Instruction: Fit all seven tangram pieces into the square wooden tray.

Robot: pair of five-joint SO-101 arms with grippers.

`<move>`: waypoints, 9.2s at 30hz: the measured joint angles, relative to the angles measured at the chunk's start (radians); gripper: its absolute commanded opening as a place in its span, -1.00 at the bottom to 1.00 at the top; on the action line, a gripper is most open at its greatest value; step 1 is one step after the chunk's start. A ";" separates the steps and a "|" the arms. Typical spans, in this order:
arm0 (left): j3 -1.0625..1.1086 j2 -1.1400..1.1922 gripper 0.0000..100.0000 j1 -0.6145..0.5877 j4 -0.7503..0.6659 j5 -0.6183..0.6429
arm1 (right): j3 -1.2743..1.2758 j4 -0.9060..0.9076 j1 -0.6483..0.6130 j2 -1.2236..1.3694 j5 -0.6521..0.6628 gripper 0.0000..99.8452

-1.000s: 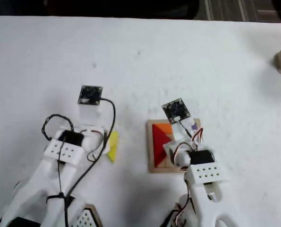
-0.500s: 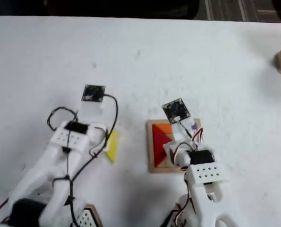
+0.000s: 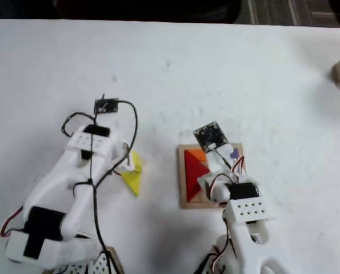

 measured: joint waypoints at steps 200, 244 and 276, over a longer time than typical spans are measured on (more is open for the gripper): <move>-0.347 0.209 -0.96 0.201 0.057 -0.187 | 0.015 0.031 -0.075 0.000 0.014 -0.96; -0.221 0.204 -0.96 0.290 0.094 -0.265 | 0.015 0.031 -0.075 0.000 0.014 -0.96; -0.035 -0.031 -0.41 0.284 0.169 -0.586 | 0.015 0.031 -0.012 0.000 0.015 -0.96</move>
